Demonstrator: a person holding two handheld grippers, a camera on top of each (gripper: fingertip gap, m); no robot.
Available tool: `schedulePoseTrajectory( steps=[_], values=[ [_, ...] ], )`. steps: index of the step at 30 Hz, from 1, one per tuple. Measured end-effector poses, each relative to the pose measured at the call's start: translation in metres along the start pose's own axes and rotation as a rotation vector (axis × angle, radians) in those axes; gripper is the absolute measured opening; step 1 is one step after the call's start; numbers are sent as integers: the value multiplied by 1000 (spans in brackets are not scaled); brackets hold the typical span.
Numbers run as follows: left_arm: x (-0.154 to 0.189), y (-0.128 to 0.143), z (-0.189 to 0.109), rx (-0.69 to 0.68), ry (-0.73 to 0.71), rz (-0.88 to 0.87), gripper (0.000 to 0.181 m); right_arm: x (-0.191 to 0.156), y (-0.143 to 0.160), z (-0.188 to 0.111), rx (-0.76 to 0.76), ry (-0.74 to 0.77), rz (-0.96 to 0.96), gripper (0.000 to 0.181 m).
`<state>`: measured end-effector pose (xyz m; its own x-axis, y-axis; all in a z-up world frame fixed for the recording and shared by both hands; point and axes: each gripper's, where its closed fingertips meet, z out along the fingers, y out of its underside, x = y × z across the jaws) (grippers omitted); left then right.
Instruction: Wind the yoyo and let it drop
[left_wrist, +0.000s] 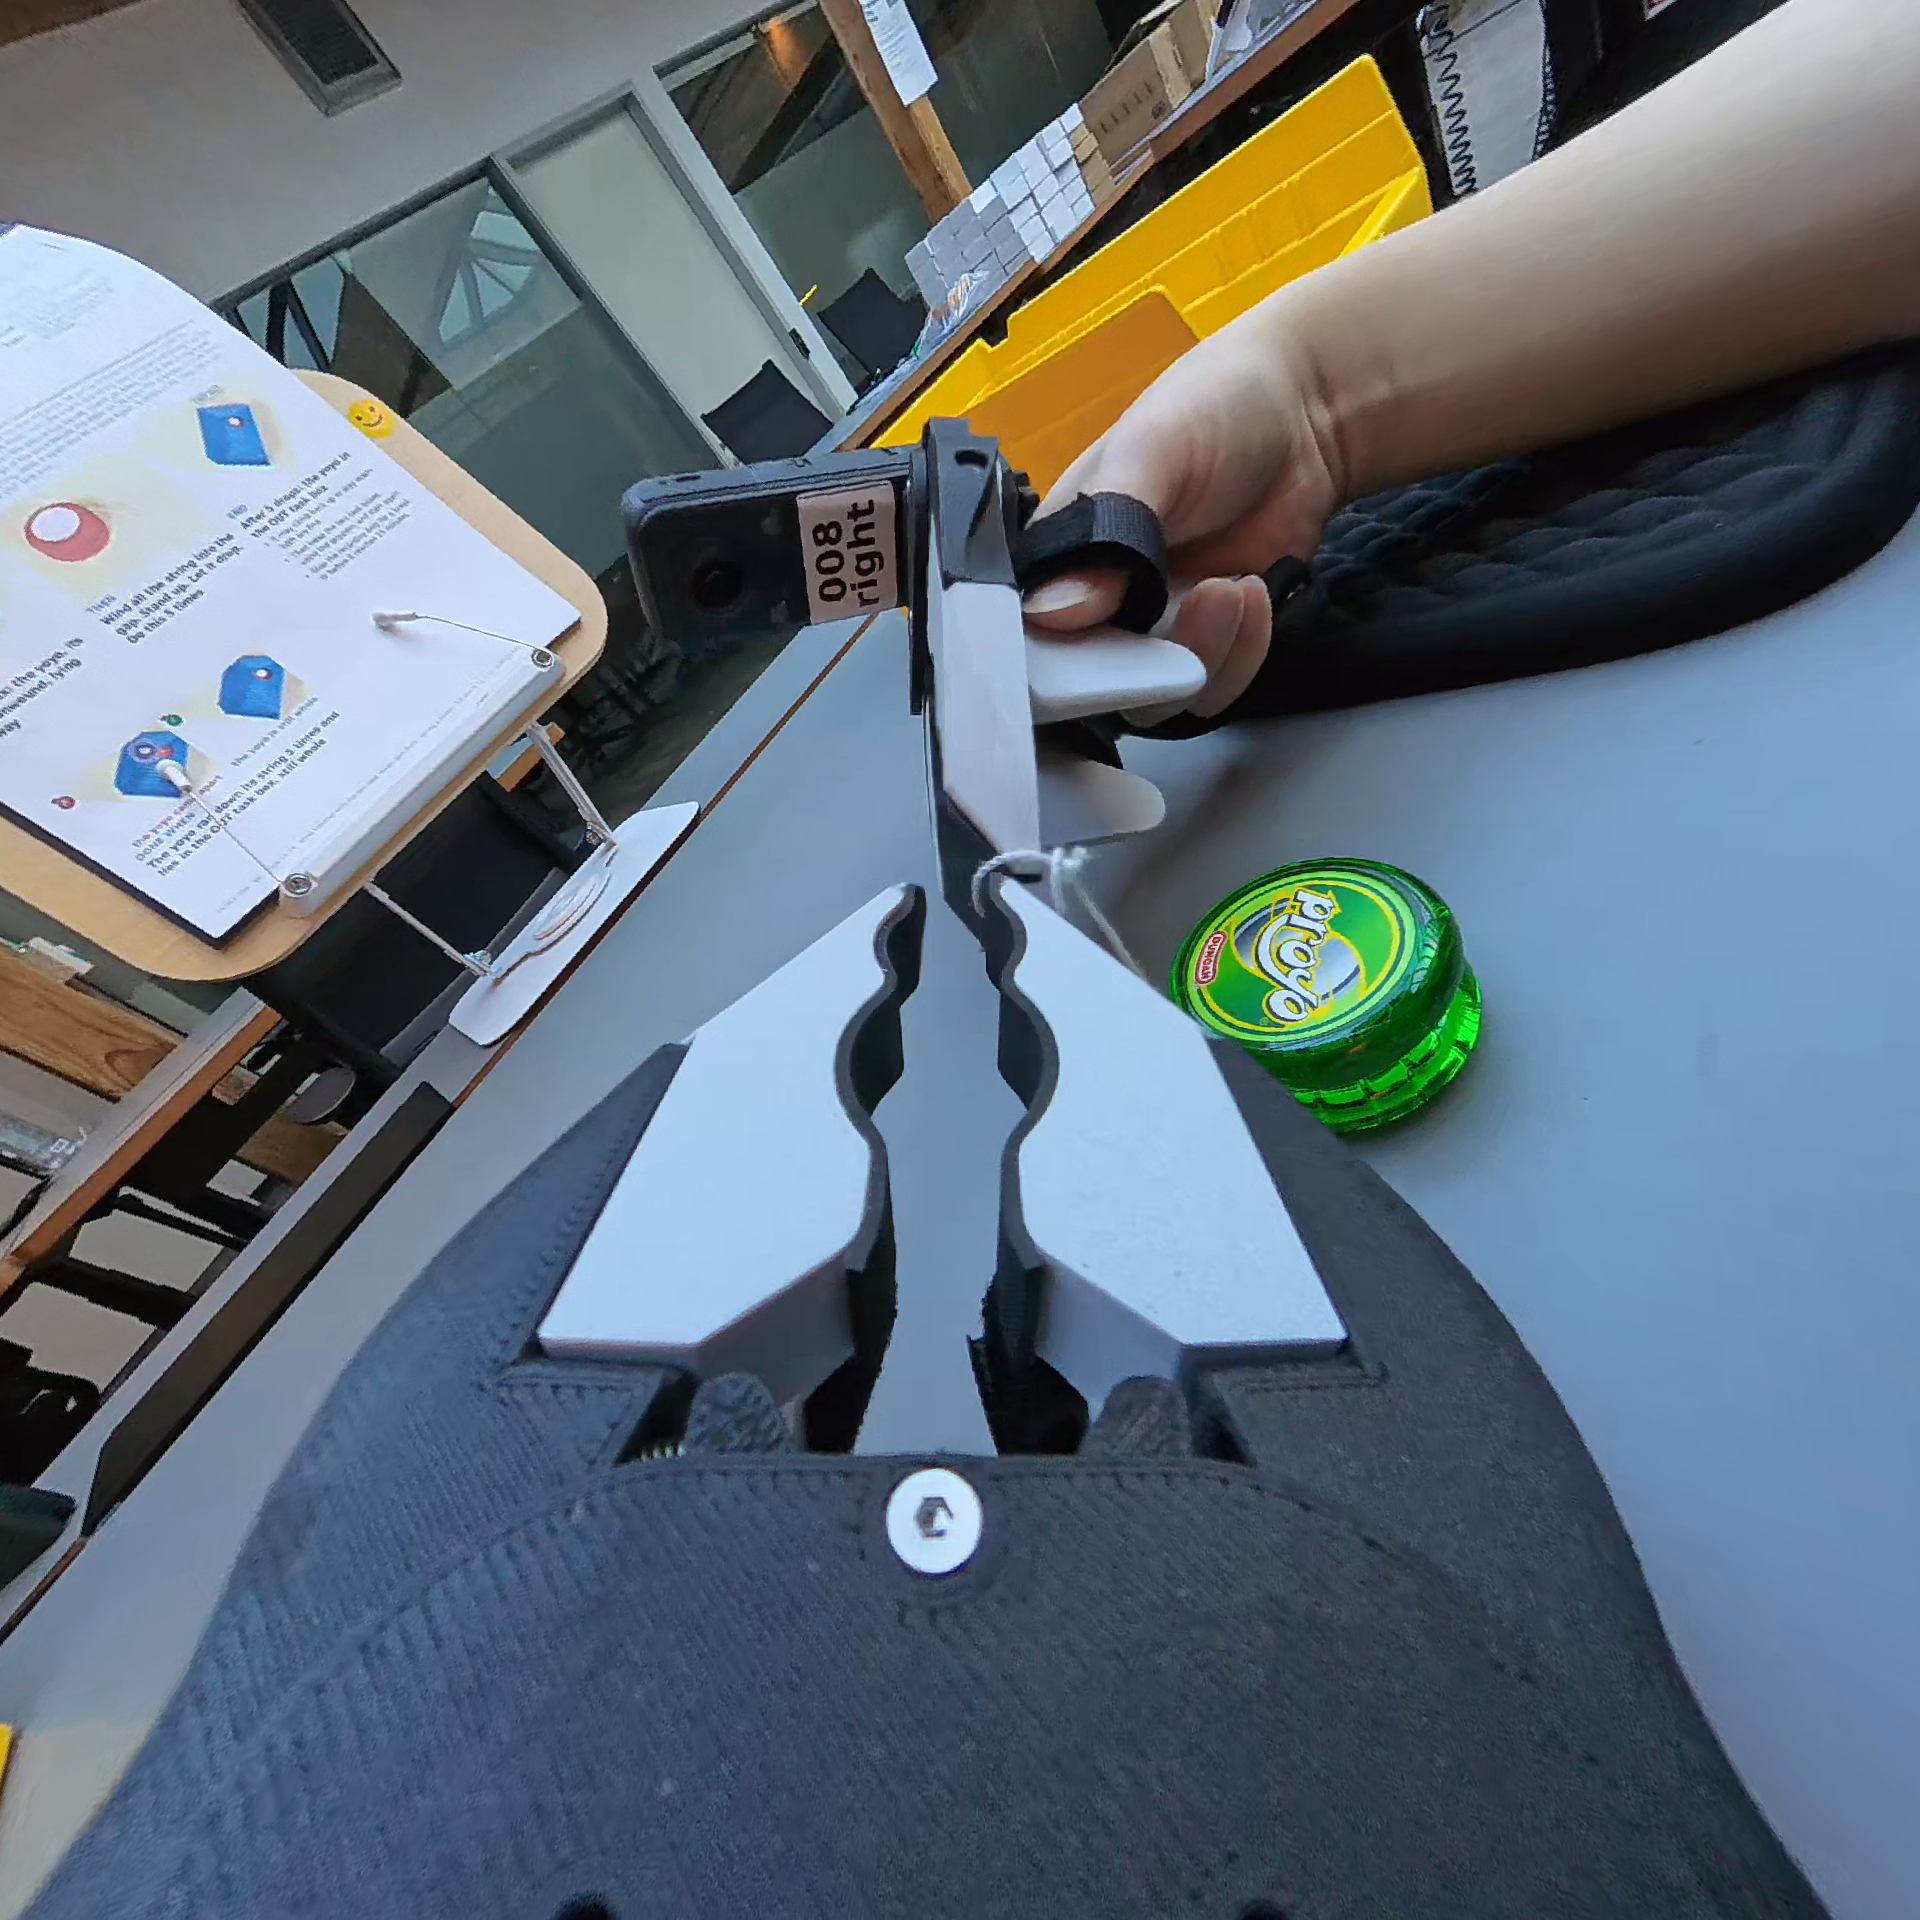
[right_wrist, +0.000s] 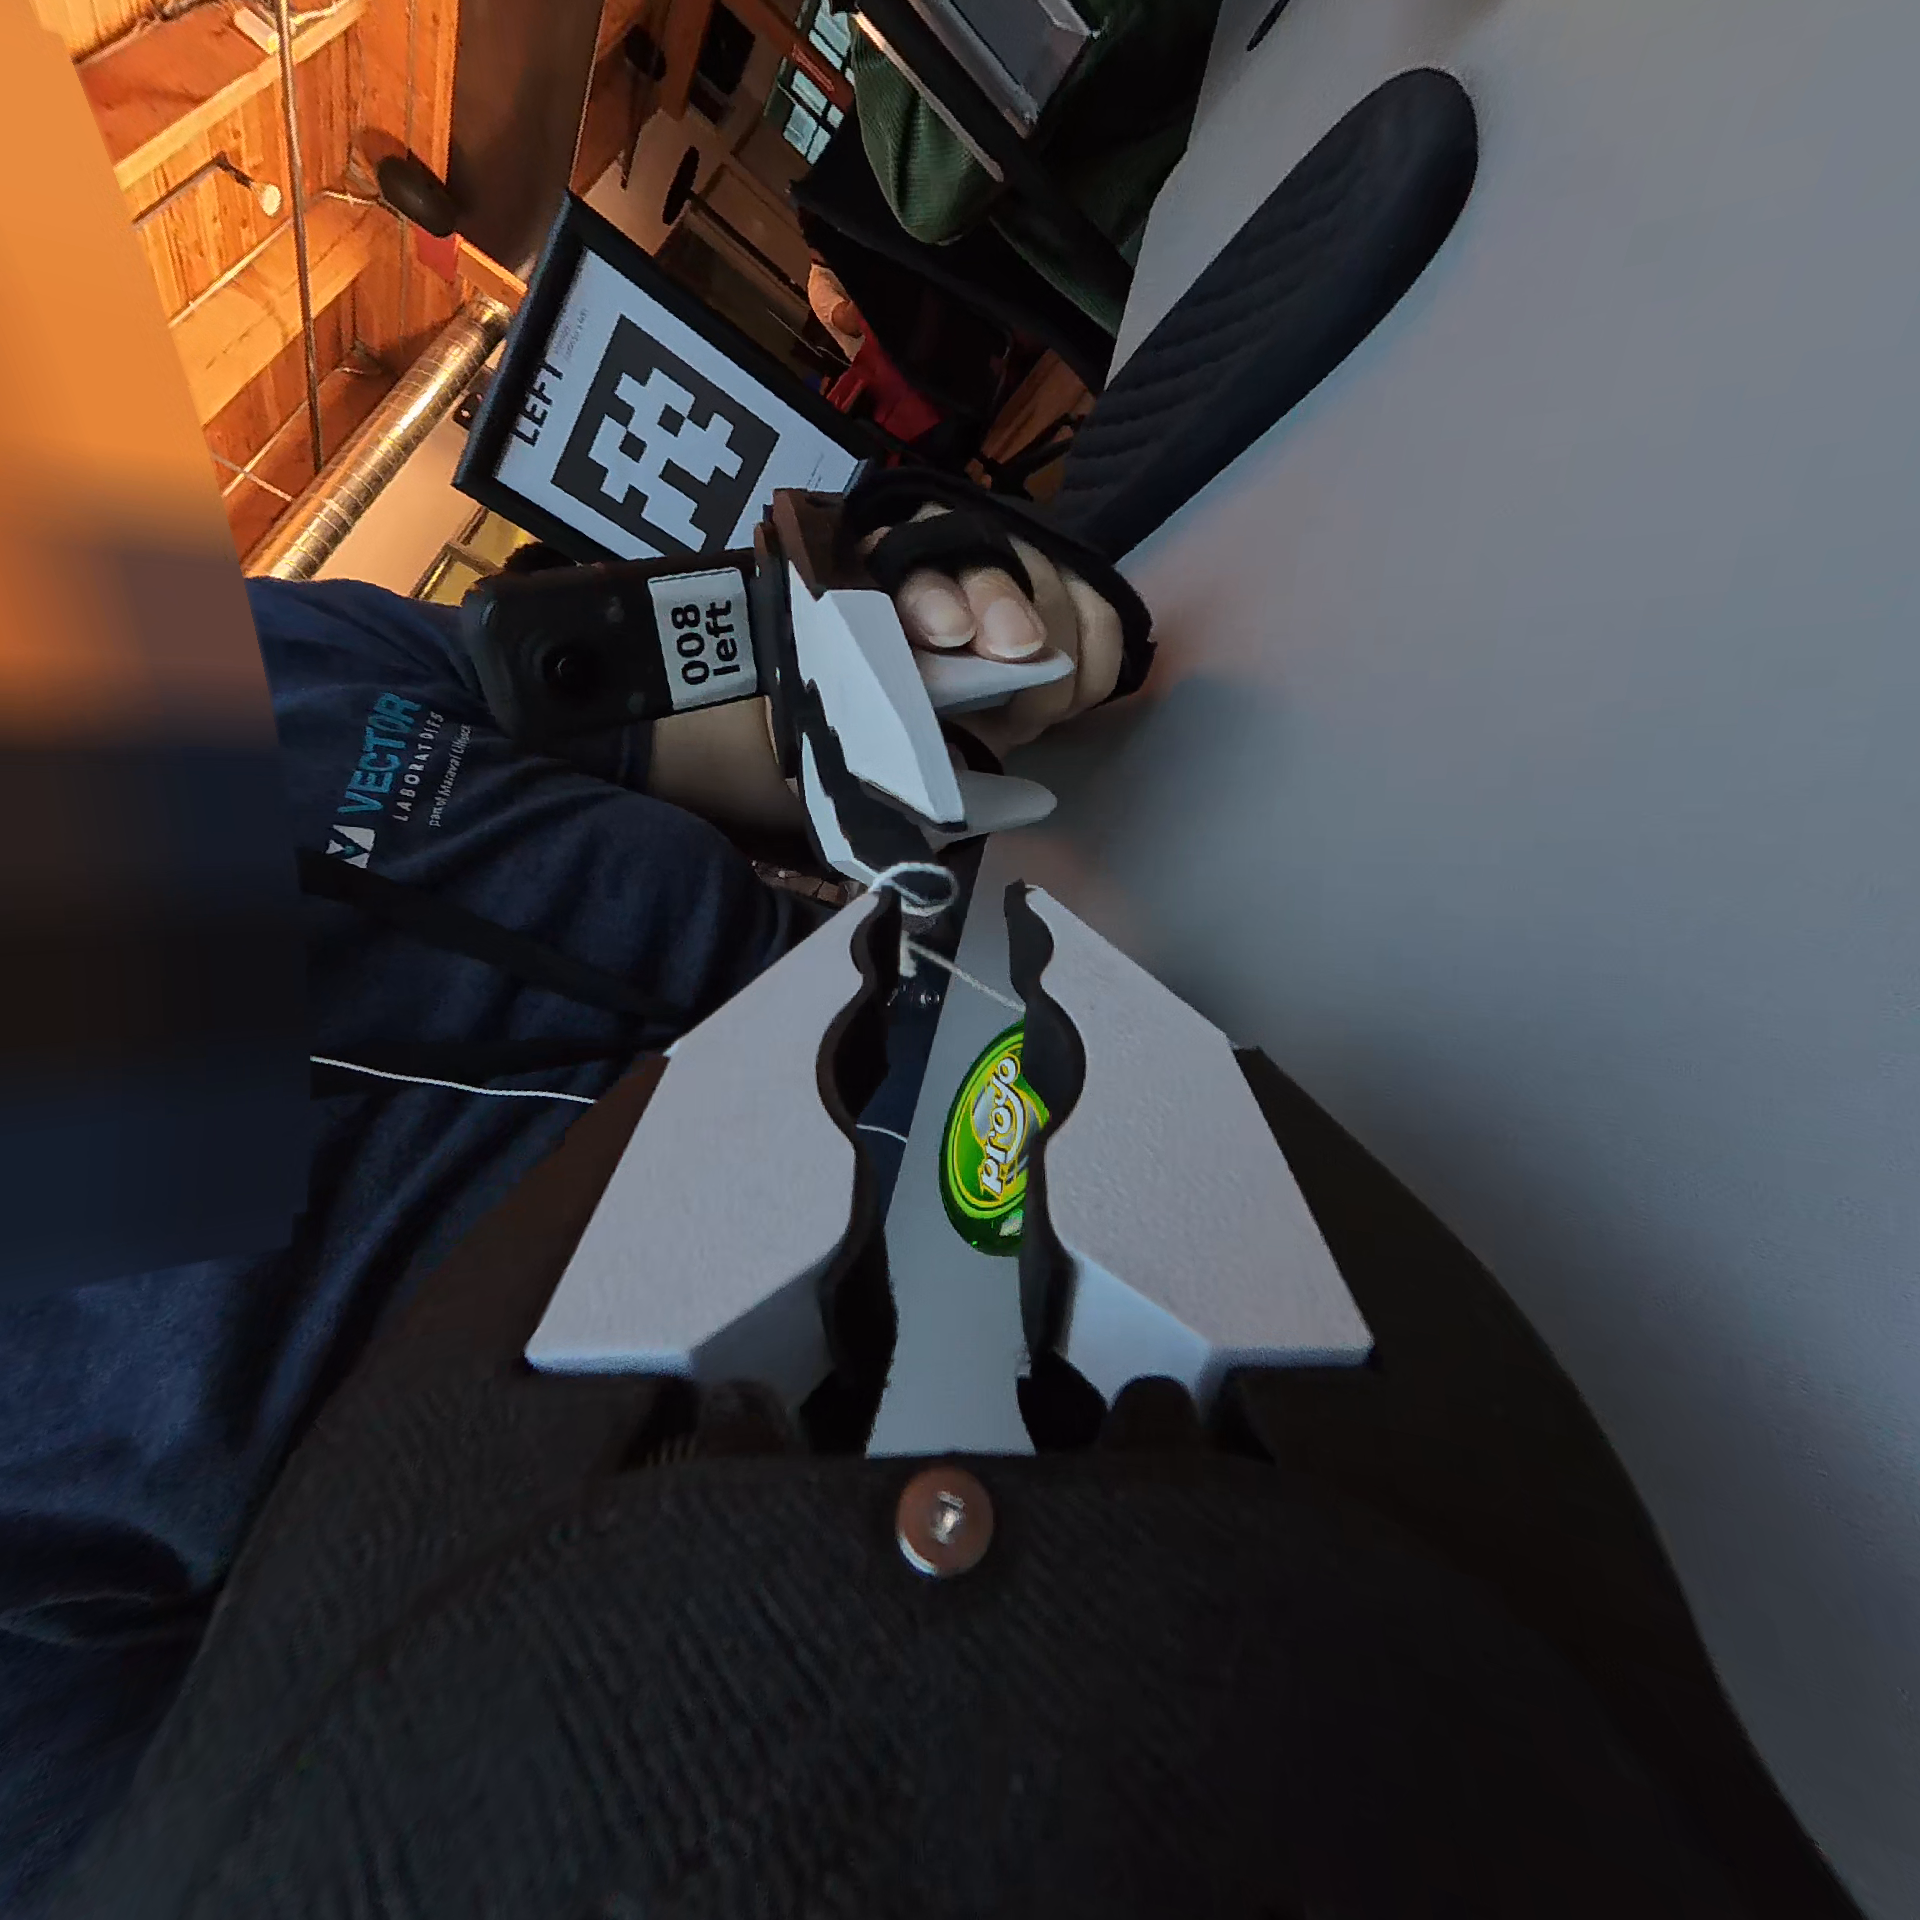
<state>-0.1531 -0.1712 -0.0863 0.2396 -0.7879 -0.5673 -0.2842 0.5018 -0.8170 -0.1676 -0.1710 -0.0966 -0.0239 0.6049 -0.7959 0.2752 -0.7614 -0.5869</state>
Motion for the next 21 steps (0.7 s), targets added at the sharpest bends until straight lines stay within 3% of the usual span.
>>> schedulePoseTrajectory(
  steps=[21],
  values=[
    [-2,-4,-2,30,-1,-18,9,-3,-5,3,44,-40,37,21]
  ],
)
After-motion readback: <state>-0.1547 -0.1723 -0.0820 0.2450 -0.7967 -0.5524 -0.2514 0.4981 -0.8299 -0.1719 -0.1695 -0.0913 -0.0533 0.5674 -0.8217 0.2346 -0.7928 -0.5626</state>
